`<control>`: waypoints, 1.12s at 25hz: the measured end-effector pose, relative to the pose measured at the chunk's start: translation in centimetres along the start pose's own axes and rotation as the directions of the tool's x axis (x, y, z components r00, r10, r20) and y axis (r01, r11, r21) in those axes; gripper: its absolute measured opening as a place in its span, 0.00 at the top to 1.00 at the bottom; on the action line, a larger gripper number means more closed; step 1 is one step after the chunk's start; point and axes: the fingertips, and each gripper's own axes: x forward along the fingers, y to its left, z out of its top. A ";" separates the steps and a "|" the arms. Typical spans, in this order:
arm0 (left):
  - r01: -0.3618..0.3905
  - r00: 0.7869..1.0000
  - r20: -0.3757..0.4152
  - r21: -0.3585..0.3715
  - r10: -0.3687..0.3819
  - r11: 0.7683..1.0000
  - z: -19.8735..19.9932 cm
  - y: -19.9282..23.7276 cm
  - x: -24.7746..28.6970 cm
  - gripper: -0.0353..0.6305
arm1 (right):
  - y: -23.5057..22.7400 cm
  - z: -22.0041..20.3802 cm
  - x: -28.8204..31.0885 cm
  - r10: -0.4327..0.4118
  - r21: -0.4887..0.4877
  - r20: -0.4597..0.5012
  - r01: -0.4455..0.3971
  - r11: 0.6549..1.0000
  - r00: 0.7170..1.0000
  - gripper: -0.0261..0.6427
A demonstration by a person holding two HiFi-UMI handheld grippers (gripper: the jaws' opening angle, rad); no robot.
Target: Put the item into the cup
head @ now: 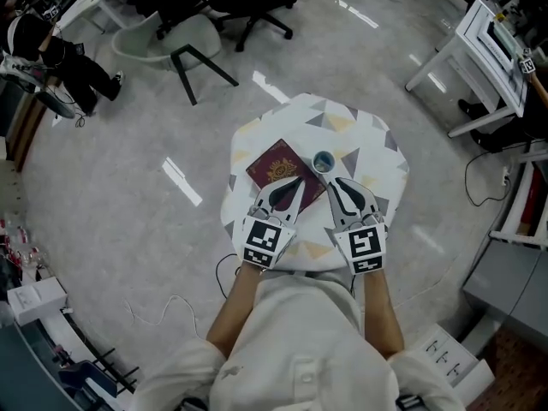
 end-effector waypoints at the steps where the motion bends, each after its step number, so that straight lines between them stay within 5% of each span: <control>1: 0.004 1.000 0.004 0.009 -0.004 1.000 0.2 -0.1 -0.3 0.93 | 0.1 0.2 -0.4 -0.007 0.003 0.008 0.007 1.000 1.000 0.88; 28: 0.033 0.996 0.080 0.066 -0.039 0.997 4.5 -0.4 -3.3 0.93 | -0.3 4.1 -4.5 -0.113 0.025 0.115 0.111 0.994 0.987 0.88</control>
